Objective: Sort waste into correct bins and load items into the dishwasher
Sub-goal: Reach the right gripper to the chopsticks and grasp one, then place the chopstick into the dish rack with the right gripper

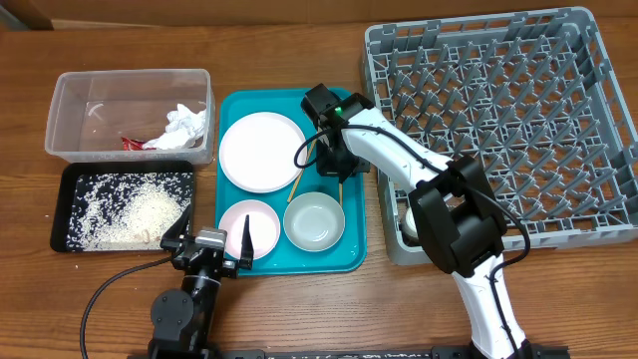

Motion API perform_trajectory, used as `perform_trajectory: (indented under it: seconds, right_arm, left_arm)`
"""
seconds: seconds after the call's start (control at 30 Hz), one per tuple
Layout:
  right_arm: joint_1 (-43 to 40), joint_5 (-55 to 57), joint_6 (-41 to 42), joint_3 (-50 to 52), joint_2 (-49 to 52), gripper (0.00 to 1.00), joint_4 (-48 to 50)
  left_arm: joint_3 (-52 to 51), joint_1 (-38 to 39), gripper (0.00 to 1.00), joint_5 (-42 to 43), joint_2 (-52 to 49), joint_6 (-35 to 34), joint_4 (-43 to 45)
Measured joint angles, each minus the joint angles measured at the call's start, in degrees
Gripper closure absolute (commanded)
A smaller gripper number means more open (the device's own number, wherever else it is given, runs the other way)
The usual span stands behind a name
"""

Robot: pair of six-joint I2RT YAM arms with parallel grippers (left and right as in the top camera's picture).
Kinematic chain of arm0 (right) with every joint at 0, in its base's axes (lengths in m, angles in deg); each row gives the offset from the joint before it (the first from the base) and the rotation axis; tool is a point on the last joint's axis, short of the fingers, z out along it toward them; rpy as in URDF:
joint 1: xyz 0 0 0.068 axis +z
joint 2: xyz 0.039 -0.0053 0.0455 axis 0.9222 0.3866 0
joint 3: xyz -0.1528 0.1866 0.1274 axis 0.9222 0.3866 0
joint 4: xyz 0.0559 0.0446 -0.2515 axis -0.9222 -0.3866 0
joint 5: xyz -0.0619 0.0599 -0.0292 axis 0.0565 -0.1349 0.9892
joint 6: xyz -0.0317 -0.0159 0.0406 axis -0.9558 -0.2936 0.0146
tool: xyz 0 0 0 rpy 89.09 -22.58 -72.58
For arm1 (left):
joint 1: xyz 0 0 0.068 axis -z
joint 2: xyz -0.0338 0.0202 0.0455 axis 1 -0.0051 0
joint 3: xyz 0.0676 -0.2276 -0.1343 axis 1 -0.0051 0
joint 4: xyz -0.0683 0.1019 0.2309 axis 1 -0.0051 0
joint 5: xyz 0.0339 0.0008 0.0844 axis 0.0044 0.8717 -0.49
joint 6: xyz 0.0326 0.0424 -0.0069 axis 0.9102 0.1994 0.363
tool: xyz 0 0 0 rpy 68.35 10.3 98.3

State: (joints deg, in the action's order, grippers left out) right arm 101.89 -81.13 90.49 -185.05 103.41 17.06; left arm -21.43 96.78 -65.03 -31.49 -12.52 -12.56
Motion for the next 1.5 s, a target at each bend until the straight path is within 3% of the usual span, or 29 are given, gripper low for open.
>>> perform_trajectory:
  seconds: [0.23, 0.43, 0.6, 0.97, 1.07, 1.13, 1.2, 1.23, 1.37, 1.5]
  right_arm:
    - [-0.1, -0.2, -2.8, -2.2, -2.6, 0.96, -2.4]
    - [-0.5, 3.7, -6.2, -4.0, -15.0, 0.96, -4.5]
    - [-3.7, 6.6, -15.3, -5.7, -22.8, 0.96, -5.7]
    - [-11.5, 7.7, -28.1, 0.9, -18.8, 0.93, -2.2]
    - [-12.5, 7.5, -29.0, 1.9, -17.3, 0.82, -2.4]
    - [-12.8, 6.9, -29.4, 2.1, -17.1, 0.69, -2.8]
    - [-12.7, 6.0, -29.2, 2.0, -17.2, 0.50, -3.9]
    - [-12.5, 5.7, -29.1, 1.9, -17.2, 0.46, -4.5]
    - [-11.2, 4.3, -26.6, 1.4, -18.1, 0.40, -5.6]
    - [-9.2, -3.0, -21.9, 0.3, -21.6, 0.44, -1.6]
  left_arm:
    - [0.0, 0.0, 0.00, 0.0, 0.0, 0.0, 0.0]
    - [0.0, 0.0, 0.00, 0.0, 0.0, 0.0, 0.0]
    - [0.0, 0.0, 0.00, 0.0, 0.0, 0.0, 0.0]
    - [0.0, 0.0, 0.00, 0.0, 0.0, 0.0, 0.0]
    - [0.0, 0.0, 0.00, 0.0, 0.0, 0.0, 0.0]
    - [0.0, 0.0, 0.00, 0.0, 0.0, 0.0, 0.0]
    - [0.0, 0.0, 0.00, 0.0, 0.0, 0.0, 0.0]
    - [0.0, 0.0, 0.00, 0.0, 0.0, 0.0, 0.0]
    - [0.0, 0.0, 0.00, 0.0, 0.0, 0.0, 0.0]
    - [0.0, 0.0, 0.00, 0.0, 0.0, 0.0, 0.0]
